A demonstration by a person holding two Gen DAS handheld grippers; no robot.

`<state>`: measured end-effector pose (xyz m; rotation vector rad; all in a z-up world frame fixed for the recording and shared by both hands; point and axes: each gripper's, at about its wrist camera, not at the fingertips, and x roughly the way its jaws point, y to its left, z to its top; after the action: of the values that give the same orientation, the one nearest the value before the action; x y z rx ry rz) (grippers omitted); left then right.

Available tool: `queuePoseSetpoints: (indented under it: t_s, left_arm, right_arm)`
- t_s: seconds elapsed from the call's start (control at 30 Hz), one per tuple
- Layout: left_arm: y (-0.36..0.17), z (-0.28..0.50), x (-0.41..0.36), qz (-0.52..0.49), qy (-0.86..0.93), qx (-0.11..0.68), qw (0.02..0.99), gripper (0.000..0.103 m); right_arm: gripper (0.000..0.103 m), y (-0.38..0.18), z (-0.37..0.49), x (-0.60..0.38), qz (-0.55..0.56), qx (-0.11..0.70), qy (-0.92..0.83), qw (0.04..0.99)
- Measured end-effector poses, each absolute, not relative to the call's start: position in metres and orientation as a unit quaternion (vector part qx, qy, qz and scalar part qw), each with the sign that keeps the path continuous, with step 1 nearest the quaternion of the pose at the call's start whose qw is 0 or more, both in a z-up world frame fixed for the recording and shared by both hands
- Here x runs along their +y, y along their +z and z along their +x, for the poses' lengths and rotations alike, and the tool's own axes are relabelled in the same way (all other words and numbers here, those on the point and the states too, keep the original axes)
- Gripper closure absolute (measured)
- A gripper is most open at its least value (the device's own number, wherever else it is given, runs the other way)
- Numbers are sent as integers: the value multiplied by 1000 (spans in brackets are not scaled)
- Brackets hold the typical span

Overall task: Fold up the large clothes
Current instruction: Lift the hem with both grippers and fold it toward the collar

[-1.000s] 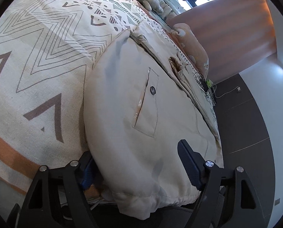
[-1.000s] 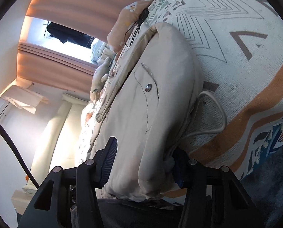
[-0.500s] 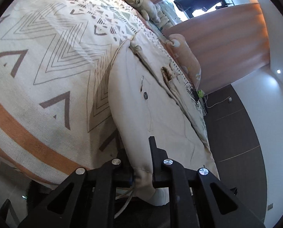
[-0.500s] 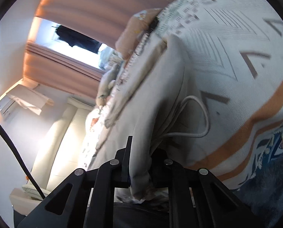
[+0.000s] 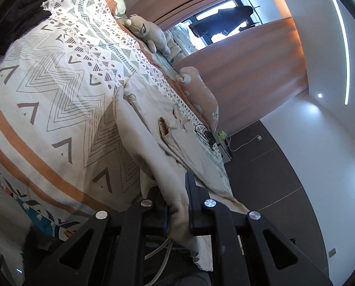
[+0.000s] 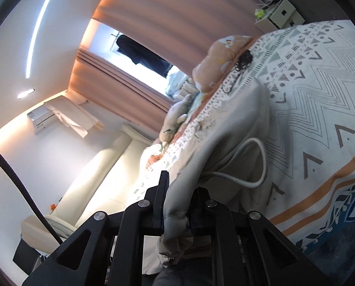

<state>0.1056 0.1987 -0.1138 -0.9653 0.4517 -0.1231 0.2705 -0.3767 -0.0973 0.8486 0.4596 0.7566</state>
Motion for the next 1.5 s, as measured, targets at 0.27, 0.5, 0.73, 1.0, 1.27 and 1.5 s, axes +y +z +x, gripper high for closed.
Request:
queuePoseSetpoints:
  t_s: [0.27,0.5,0.73,1.0,1.27,1.5]
  left_arm:
    - [-81,58,202,-463,-77,168,867,89]
    - [-47,27,199,-447,-95,128,880,89]
    - [-24,14,201,-443,-99,101,885,89]
    - [-10,48,213,-438,-79,99,890,89]
    - [16,110,222,-418,-57,105,901,89]
    - [20,188,235,-415,-40,127,900,89]
  right_arm:
    - [92,-85,214,-397,389,181,377,821]
    - [92,-80,210,-392,385,154,385,824]
    - [92,-77,220,-389,387,130,391,825]
    - [92,-72,264,-387,399,107,365,834]
    - [92,-61,324,-363,407,100,341,842]
    - [92,-60,390,-339,427,124,311,840]
